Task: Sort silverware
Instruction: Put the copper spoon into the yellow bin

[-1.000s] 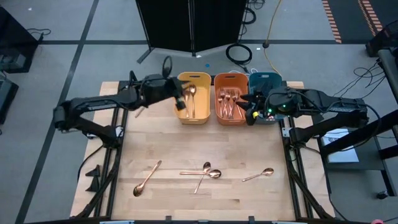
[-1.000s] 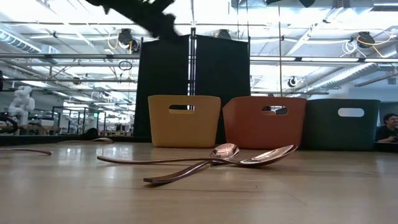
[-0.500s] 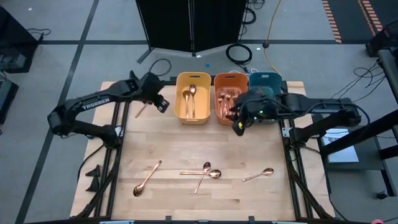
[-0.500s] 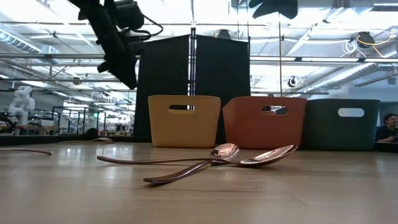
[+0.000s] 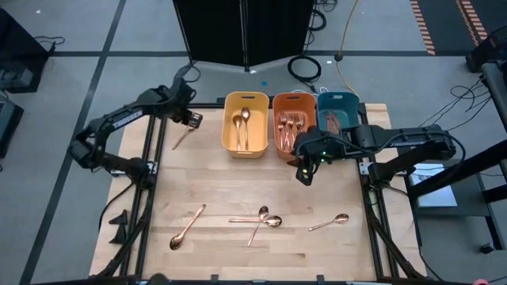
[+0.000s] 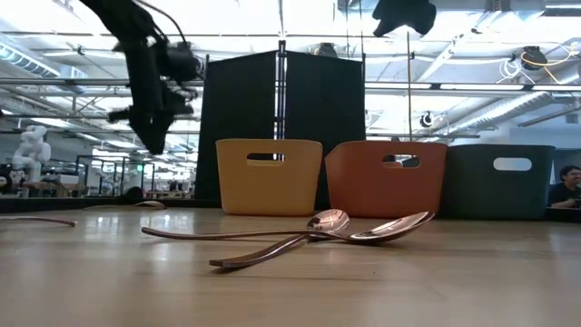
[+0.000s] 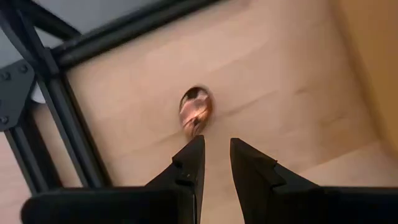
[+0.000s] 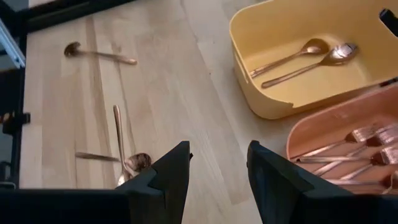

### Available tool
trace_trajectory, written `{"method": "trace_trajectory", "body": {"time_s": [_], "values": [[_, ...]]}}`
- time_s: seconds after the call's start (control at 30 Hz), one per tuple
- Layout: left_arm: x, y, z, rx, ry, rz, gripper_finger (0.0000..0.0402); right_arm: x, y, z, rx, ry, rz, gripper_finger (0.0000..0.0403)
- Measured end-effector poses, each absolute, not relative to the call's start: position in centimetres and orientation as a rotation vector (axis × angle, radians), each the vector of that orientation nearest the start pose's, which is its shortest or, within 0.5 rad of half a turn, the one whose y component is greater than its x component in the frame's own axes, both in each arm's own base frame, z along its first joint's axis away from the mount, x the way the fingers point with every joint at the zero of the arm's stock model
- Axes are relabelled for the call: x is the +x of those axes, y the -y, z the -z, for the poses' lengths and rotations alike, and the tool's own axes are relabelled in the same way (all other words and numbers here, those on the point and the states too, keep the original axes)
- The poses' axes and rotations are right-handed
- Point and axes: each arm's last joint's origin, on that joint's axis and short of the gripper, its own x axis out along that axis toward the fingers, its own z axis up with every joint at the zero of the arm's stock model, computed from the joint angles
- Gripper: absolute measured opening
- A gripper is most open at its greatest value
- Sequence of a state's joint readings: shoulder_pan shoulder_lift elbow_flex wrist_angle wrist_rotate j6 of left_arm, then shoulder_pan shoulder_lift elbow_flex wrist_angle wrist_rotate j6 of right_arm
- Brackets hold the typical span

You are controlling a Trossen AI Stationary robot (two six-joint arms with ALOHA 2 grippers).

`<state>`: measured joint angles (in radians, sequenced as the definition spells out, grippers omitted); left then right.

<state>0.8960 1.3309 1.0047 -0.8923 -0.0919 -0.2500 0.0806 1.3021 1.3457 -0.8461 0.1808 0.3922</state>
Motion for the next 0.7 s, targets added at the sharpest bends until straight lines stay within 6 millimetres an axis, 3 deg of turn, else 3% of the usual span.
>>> {"method": "trace_trajectory", "body": {"time_s": [0.27,0.7], "values": [[14.6,-21.2,-19.4,-0.83,-1.385,-0.958,0.0096,26.1,-1.8,-35.7,0.258,-0.787,0.183,0.0148],[14.7,-22.1,-17.9,-0.726,-1.489,-0.894,0.0177,25.4,-2.6,-35.3,0.263,-0.863,0.152,0.0148]]}}
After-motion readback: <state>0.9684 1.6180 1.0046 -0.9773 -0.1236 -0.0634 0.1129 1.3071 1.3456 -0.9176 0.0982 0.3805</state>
